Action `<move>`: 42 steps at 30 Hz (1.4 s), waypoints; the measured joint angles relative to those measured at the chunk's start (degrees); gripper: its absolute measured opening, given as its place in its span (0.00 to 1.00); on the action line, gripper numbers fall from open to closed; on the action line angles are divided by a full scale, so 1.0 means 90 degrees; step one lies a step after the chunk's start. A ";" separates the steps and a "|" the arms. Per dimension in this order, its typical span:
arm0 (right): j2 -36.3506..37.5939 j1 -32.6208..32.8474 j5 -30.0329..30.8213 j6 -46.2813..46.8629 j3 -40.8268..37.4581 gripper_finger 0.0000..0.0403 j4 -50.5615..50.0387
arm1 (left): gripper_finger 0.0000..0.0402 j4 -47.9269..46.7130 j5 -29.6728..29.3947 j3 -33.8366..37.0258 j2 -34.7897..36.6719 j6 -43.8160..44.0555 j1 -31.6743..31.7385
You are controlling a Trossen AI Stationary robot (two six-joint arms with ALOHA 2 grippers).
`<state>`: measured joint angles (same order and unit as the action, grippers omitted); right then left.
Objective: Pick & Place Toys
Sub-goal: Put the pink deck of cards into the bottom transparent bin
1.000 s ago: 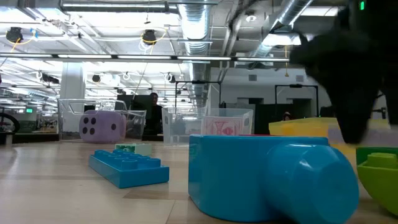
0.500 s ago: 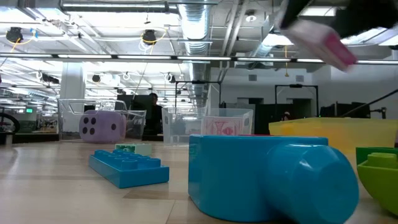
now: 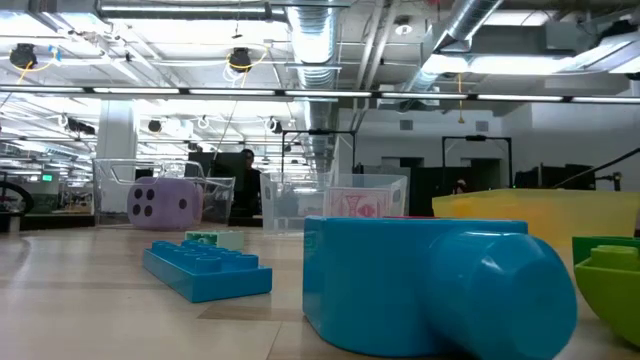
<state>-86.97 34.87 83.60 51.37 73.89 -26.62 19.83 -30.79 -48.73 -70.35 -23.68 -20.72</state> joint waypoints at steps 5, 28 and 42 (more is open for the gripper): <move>-0.0009 -0.0457 0.0249 -0.1337 0.0001 0.79 0.1364 | 0.85 0.0733 -0.0009 0.0000 -0.0322 -0.0008 0.0038; -0.0558 -0.1007 -0.1109 -0.5523 0.0005 0.79 0.5393 | 0.85 0.2720 0.0384 -0.0005 -0.1195 -0.0100 0.0800; -0.0553 -0.1248 -0.2033 -0.5325 0.0005 0.79 0.5536 | 0.83 0.2756 0.0377 -0.0005 -0.1195 0.0351 0.1230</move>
<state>-91.94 23.64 65.30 3.44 73.93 23.20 44.63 -27.39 -48.77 -81.10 -20.51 -9.65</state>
